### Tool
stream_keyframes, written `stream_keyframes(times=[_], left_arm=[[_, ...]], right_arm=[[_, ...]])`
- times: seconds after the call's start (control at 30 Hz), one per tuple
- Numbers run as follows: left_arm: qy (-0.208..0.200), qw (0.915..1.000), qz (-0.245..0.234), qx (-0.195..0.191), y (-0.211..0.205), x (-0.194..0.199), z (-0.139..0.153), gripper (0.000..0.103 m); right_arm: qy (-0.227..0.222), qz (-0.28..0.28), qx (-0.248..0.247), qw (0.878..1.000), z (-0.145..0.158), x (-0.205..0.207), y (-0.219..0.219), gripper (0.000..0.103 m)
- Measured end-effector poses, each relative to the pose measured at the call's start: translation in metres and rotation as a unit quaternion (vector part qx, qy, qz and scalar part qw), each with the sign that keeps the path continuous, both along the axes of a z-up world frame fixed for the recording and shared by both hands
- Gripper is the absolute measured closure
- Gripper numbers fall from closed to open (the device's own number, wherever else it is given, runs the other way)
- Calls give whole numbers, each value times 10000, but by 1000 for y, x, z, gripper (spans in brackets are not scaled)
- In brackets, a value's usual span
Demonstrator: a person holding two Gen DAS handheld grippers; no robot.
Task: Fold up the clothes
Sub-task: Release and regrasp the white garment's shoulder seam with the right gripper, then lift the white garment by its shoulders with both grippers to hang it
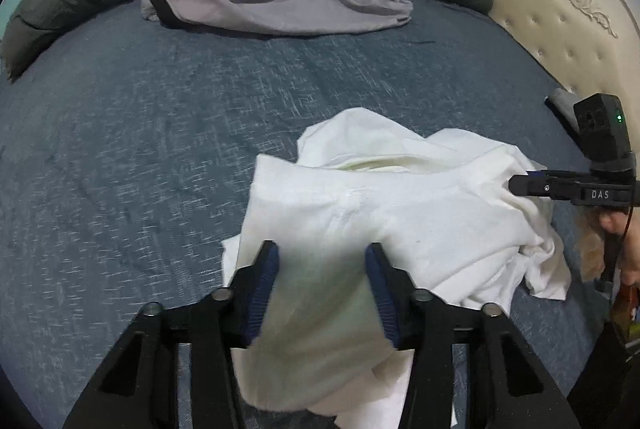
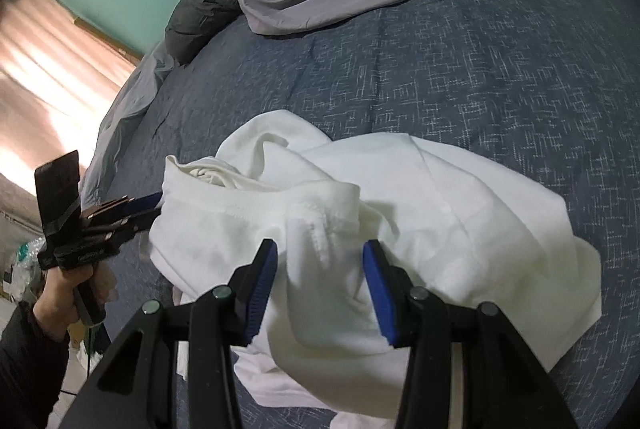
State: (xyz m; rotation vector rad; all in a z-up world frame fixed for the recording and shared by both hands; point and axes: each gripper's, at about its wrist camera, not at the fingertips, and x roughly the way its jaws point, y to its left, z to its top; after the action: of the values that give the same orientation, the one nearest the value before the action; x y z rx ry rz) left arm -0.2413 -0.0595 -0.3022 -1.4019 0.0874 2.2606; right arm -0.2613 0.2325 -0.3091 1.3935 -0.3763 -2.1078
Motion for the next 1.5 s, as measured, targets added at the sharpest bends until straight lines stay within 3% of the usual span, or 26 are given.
stream_keyframes(times=[0.03,0.07,0.2,0.27,0.33,0.53,0.73,0.93,1.2,1.37,1.5], left_arm=[[3,10000,6,2,0,-1,-1,79],[7,10000,7,0,0,-2,-2,85],[155,9997,-143,-124,6,1,2,95],[243,9996,-140,-53,3,5,10,96],[295,9995,-42,129,-4,7,20,98],[518,9979,110,377,-16,13,51,99],[1048,9937,206,349,-18,24,113,100],[1752,9832,219,460,-12,39,211,100],[2801,9587,109,480,5,76,373,100],[3265,9434,175,560,5,103,467,100],[3534,9335,211,570,5,122,523,100]], right_arm=[[33,33,8,10000,0,0,-1,59],[65,66,18,10000,1,1,-2,61],[216,179,82,9996,4,3,-6,75],[396,258,128,9988,9,6,-8,90],[509,360,67,9980,13,7,-9,96],[1064,308,161,9937,49,16,-11,98],[1837,255,160,9825,127,31,-3,99],[2668,110,106,9636,236,54,11,99],[3748,-63,176,9269,396,95,33,99],[4247,-67,289,9049,479,125,40,99],[4544,-113,357,8900,538,149,44,99]])
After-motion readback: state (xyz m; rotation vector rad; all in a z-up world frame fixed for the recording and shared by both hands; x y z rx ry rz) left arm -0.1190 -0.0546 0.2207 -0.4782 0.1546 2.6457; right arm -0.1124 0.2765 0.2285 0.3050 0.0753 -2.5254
